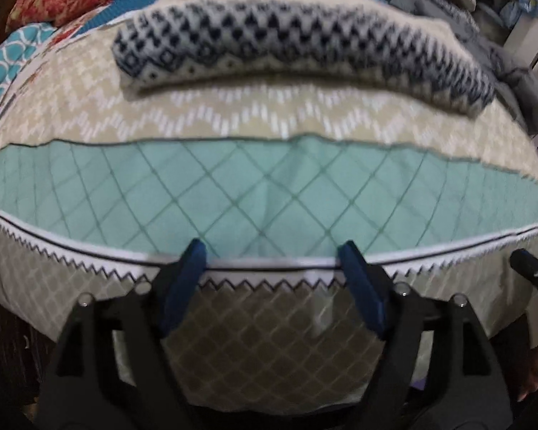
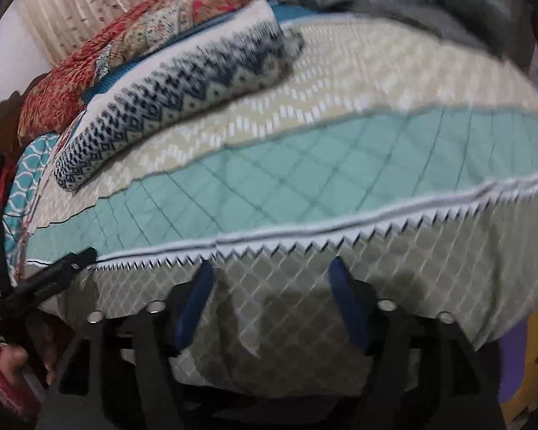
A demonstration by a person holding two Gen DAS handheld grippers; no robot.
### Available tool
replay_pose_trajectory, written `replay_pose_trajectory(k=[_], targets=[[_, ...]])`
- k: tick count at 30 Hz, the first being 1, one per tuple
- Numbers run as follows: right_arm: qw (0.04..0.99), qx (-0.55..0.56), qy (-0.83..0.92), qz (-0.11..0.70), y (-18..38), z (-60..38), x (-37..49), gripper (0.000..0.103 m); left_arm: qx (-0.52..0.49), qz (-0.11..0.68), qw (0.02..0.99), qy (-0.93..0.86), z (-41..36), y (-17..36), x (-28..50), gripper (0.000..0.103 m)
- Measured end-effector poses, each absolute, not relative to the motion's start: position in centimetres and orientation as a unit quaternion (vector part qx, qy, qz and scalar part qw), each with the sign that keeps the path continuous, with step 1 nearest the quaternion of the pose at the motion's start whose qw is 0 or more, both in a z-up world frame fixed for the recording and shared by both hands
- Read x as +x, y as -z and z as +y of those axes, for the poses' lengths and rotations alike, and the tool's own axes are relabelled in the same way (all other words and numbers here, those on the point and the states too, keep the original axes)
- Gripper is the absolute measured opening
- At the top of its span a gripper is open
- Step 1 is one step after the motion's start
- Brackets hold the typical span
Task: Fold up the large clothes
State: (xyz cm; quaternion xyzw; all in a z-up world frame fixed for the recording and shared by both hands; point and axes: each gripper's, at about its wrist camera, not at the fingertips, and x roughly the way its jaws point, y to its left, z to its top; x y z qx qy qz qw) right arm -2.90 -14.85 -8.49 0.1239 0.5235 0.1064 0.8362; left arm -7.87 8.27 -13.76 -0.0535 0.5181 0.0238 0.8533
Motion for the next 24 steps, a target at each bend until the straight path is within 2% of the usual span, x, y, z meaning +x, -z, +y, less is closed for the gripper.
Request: replay_pose_trajectory(k=[2,6,12,24], targets=[[0.839,0.118,-0.110,0.519,8.6,-14.7,-2.9,0.065,-0.045,0.516,0.855,-0.022,8.0,14.1,-8.2,0.079],[0.838,0.108,-0.121,0.521,8.6,-14.3,-3.2,0.078,-0.055,0.523,0.850,-0.019,8.1,14.3,-8.4,0.080],[0.832,0.139,-0.138,0.519,8.9,-14.2,-2.7,0.092,-0.057,0.526,0.848,-0.019,8.5,14.3,-7.6,0.081],[0.823,0.170,-0.150,0.521,9.1,-14.9,-2.4,0.094,-0.067,0.537,0.841,-0.015,8.6,14.5,-6.2,0.092]])
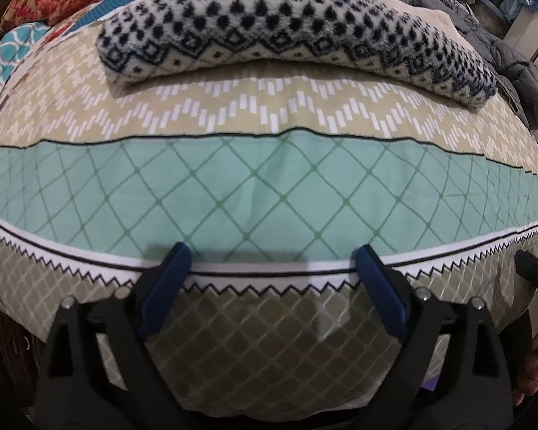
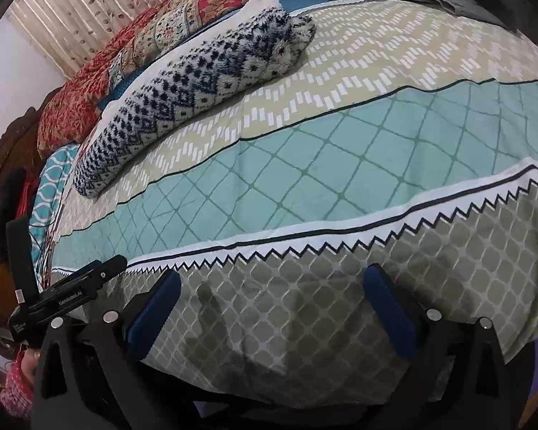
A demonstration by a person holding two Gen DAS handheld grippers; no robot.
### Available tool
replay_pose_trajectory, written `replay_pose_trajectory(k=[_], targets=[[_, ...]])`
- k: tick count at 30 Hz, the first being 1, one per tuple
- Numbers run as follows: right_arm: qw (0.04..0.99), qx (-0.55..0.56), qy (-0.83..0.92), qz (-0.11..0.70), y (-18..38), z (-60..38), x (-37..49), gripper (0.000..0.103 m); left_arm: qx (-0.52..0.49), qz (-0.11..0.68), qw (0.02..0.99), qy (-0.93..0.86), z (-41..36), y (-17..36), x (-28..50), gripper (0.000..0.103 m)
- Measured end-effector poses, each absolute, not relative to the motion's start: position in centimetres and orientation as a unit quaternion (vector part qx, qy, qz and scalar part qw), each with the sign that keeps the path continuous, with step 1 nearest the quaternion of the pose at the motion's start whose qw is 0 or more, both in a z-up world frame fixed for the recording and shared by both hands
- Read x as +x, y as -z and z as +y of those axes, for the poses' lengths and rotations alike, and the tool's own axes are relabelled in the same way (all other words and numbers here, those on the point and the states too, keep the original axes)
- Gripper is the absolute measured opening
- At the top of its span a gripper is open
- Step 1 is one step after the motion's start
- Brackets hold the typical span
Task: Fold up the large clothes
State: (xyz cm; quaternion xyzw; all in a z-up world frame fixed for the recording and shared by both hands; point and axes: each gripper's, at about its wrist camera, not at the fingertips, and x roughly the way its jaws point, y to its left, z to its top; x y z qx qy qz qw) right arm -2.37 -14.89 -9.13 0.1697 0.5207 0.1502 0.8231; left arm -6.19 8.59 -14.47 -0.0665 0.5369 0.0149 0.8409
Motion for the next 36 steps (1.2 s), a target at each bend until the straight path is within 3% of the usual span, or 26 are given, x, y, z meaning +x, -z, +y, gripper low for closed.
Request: replay_pose_trajectory(k=[17,36], targets=[[0.863,0.113,-0.142,0.472,6.4,-13.8,-3.0,0.094,-0.048,0.530,0.846,-0.018,6.9,15.0,-5.8,0.095],[0.886,0.110,-0.138,0.429,4.3,-15.9,-3.0,0.094,-0.020,0.497,0.867,0.008,1.5,10.6,-4.9,0.092]])
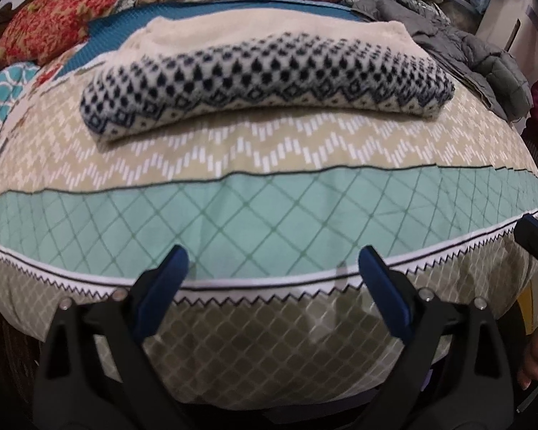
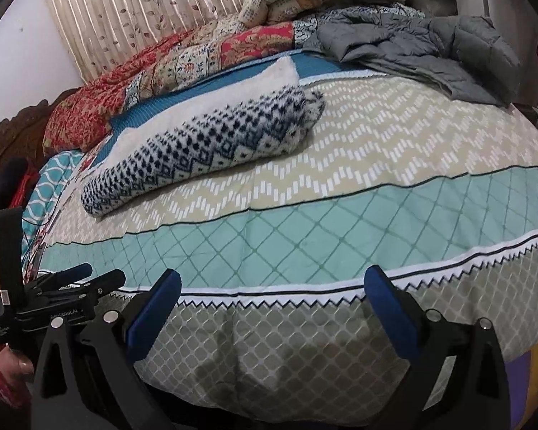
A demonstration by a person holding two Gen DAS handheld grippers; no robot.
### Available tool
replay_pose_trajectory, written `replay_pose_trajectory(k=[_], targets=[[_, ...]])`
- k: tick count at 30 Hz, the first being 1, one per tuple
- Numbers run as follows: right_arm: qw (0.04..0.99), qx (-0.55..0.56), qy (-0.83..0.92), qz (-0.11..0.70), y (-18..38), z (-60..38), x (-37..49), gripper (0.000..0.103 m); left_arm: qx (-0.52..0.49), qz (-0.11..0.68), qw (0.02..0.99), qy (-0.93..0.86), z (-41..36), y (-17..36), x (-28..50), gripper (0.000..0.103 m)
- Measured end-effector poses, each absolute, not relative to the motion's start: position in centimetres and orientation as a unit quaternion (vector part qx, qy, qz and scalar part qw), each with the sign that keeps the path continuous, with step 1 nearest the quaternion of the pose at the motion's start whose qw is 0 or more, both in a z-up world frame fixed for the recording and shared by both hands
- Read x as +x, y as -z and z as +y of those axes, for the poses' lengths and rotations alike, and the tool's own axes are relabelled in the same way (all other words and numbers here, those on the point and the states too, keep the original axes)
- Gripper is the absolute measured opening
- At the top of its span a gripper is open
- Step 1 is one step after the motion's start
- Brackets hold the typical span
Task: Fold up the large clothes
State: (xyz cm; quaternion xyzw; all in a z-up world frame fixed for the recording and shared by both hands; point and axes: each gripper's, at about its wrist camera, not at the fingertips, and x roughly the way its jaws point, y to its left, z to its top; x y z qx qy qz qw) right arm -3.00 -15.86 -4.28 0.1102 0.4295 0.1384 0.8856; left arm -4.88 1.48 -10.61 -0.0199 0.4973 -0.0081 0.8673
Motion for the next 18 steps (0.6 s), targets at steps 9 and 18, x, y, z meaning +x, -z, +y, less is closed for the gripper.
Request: replay_pose_trajectory(k=[9,18], targets=[[0.875,0.132,-0.136,0.445,5.9,-17.2,-2.7,0.094,0.000,0.517,0.856,0.001,-0.2,11.7,-3.8,0.092],[0.876,0.136,-0.135,0.443,6.0,-17.6,-2.9,0.094,0.003,0.520,0.854,-0.002,-0.2,11.9,-3.4,0.092]])
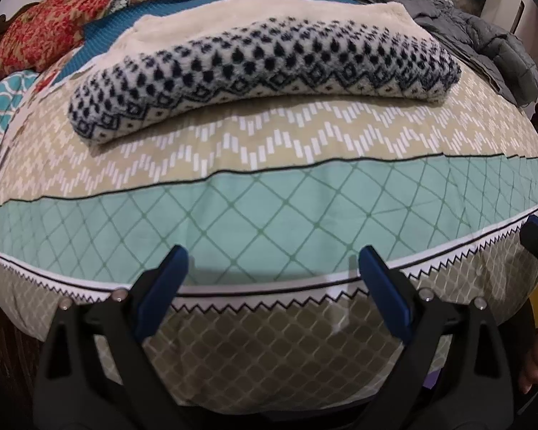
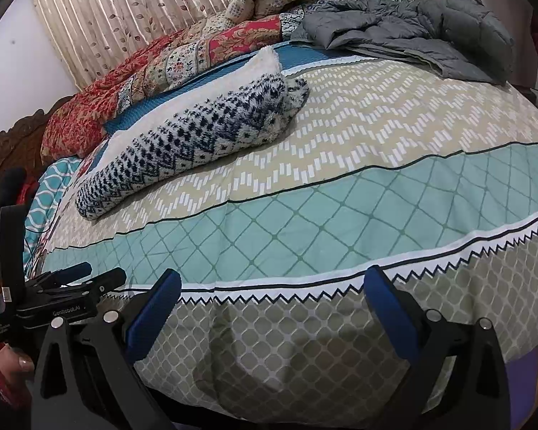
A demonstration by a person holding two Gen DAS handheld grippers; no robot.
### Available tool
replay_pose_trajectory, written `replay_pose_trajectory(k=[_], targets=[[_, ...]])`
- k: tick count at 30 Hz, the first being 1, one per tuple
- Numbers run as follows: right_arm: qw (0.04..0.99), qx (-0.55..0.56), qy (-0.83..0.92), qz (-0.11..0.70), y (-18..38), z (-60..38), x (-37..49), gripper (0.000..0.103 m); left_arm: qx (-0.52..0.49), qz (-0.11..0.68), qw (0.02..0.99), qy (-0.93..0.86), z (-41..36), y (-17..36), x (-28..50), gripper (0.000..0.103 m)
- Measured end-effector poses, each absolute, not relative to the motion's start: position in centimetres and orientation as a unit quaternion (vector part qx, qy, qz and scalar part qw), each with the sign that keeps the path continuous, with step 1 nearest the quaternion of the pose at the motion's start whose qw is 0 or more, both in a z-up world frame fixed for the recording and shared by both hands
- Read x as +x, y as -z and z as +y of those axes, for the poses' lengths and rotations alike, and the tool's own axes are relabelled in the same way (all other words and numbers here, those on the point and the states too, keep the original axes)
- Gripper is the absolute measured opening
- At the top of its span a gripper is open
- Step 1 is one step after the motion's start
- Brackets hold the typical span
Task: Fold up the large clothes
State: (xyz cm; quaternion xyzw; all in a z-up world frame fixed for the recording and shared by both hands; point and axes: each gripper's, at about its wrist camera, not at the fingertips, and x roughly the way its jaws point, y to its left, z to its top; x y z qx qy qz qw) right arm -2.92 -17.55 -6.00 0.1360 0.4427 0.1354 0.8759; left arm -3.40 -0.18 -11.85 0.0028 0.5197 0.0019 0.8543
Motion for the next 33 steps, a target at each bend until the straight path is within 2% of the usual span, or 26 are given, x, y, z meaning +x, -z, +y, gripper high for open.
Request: replay_pose_trajectory(k=[20,33], targets=[[0.879,0.124,-0.133,0.441,5.6,-17.0,-2.5,0.093,-0.015,0.502,0.865,-0.016,2.5,11.2,-3.6,0.092],[0.883,0.124,-0.129,0.434,5.3,-17.4,-2.6,0.093,-0.006,0.507,0.862,-0.001,1.6,11.5,-3.9,0.092]])
